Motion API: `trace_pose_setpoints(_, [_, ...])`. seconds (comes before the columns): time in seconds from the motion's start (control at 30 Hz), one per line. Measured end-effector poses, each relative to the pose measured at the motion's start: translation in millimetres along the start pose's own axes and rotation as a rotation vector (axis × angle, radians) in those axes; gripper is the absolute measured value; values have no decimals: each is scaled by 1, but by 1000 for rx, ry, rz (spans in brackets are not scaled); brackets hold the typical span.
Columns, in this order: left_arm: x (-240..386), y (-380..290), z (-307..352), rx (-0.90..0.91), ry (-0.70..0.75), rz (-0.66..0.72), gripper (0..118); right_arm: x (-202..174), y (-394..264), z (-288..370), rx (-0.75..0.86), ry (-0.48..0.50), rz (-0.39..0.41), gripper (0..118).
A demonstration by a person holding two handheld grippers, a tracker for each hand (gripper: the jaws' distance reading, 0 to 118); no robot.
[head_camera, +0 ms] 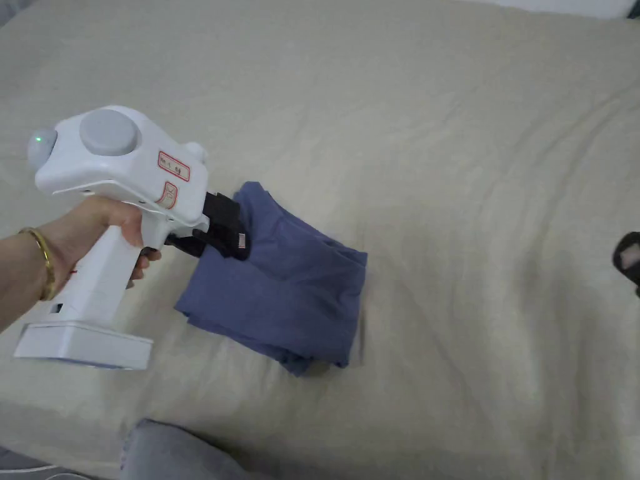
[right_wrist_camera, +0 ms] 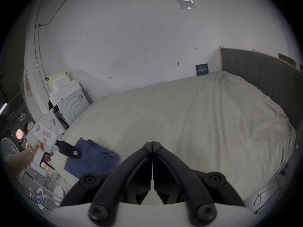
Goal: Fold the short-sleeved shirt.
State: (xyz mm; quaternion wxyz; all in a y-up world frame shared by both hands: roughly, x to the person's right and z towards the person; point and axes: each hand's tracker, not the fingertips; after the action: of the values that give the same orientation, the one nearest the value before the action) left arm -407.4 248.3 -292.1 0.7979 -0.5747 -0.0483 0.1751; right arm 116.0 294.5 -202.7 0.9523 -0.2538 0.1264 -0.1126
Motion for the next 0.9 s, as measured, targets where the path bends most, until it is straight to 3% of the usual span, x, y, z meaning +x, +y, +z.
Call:
trace_pose_setpoints(0.1, [-58, 8, 21, 53, 136, 3, 19, 3, 3, 4, -16, -42, 9, 4])
trace_pose_setpoints(0.37, [-192, 11, 60, 64, 474, 167, 19, -10, 10, 4, -5, -188, 32, 4])
trace_pose_setpoints(0.53, [-243, 13, 56, 62, 720, 156, 20, -21, 8, -13, -8, -228, 2, 4])
trace_pose_setpoints(0.6, [-254, 10, 48, 62, 851, 124, 33, -22, 6, -22, -21, -246, -13, 4])
trace_pose_setpoints(0.7, [-289, 10, 41, 148, 923, 104, 94, -27, 3, -31, -45, -216, -23, 4])
trace_pose_setpoints(0.73, [-287, 7, 46, 190, 926, 119, 102, -29, 3, -32, -50, -212, -4, 4])
trace_pose_setpoints(0.9, [-228, -12, 90, 500, 926, 120, 102, -33, 9, -25, -36, -183, 31, 4])
